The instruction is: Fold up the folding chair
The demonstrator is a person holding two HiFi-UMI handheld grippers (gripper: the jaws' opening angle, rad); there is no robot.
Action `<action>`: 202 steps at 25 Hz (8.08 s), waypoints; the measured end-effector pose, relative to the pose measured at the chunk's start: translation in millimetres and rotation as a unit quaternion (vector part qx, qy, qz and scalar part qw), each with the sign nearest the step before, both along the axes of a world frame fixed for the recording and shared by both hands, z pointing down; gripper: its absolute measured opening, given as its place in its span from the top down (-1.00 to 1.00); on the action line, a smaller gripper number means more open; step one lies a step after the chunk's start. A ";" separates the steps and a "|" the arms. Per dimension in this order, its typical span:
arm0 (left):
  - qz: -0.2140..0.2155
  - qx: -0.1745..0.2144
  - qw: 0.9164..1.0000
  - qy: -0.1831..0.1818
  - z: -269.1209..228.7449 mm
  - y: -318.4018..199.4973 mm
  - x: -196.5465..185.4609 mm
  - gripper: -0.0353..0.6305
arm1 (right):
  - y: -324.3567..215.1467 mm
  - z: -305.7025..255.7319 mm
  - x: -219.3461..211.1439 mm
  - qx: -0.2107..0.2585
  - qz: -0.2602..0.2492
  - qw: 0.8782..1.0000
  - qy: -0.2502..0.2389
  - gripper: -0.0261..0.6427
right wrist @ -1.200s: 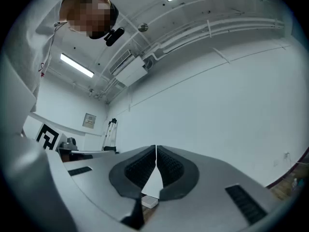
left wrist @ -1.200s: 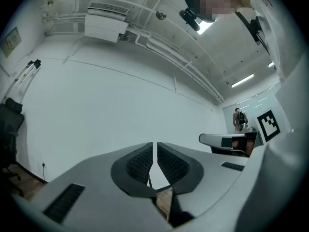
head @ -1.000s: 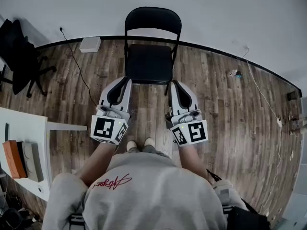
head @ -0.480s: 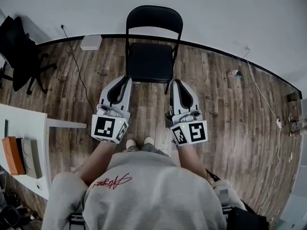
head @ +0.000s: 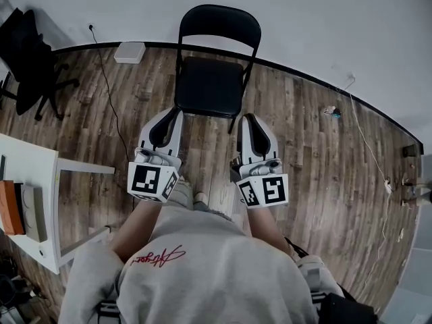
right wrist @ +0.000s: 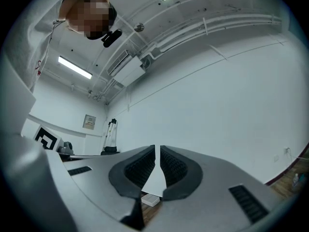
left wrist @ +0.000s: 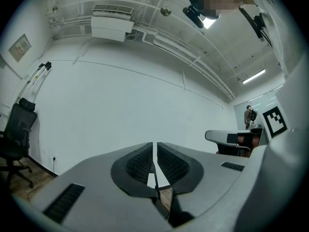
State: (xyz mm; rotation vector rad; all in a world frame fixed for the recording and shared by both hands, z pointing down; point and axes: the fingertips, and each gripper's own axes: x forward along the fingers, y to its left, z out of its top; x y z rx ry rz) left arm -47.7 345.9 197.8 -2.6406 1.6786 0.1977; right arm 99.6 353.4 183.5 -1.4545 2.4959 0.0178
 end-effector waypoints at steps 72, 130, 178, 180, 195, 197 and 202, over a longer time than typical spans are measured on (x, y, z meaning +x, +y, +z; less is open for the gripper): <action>-0.063 -0.131 0.982 -0.121 404.3 -586.0 -87.3 0.18 | -222.7 609.4 -28.8 -0.399 0.032 0.769 -0.498 0.23; 0.131 -0.169 0.977 0.023 291.5 -781.0 -65.8 0.65 | -512.5 353.3 -16.5 -0.426 0.032 0.571 -0.701 0.37; 0.012 -0.186 0.976 -0.111 279.9 -899.1 -60.9 0.75 | -759.7 295.9 -9.1 -0.381 0.027 0.758 -0.528 0.82; 0.015 -0.196 0.974 -0.114 281.6 -901.7 -61.7 0.75 | -768.8 299.6 -8.5 -0.388 0.043 0.753 -0.529 0.82; 0.000 -0.189 0.979 -0.074 274.4 -899.0 -68.9 0.74 | -831.8 304.9 -8.6 -0.398 0.063 0.755 -0.518 0.82; 0.017 -0.174 0.984 -0.044 273.2 -897.8 -68.9 0.74 | -833.1 304.8 -8.2 -0.398 0.062 0.757 -0.515 0.82; 0.015 -0.186 0.982 0.016 279.1 -892.4 -82.7 0.28 | -830.1 302.8 -7.7 -0.394 0.058 0.765 -0.506 0.82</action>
